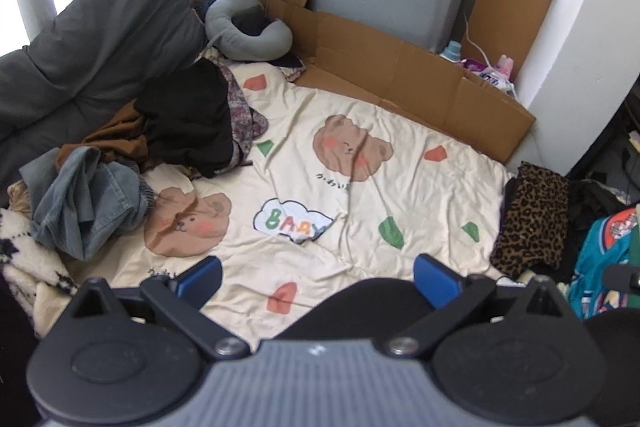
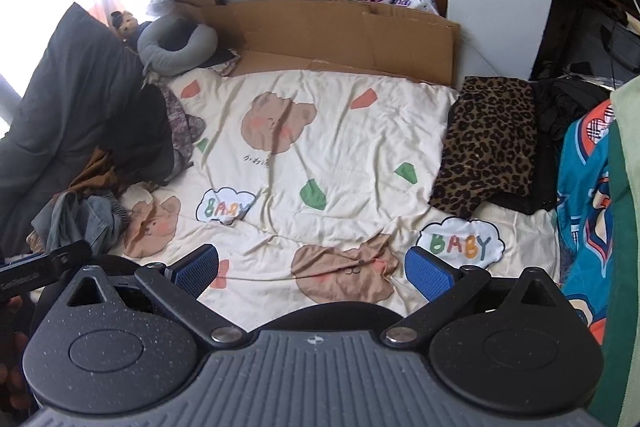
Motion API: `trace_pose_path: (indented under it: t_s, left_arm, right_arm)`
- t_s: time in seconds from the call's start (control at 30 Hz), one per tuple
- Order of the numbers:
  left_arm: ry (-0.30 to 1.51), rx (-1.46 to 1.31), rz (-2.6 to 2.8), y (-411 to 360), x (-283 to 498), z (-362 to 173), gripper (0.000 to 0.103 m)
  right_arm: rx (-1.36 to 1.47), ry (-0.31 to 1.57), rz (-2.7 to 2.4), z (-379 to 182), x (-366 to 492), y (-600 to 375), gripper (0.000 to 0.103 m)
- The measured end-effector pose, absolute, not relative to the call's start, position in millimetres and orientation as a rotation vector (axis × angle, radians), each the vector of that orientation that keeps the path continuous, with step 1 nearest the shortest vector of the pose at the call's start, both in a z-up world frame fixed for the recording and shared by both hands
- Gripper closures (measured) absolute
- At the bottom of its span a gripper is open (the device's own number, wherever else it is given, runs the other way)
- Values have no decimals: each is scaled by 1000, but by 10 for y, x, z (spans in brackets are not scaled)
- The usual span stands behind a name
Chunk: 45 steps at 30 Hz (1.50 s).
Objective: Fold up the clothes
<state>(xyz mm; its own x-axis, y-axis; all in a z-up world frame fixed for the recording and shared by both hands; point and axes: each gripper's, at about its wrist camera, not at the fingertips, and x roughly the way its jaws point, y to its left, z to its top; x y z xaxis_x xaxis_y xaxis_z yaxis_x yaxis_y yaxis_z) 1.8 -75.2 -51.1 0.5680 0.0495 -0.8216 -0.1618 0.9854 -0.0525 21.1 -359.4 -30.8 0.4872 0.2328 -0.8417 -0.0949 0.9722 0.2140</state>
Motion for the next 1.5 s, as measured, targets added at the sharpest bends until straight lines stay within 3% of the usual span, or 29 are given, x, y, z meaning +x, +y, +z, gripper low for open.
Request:
trace_pose_path:
  t_s: [1.5]
  left_arm:
    - [970,-52,149,-921,216,-595,4]
  right_arm:
    - [135,1067,192,-380,332,-3571,1]
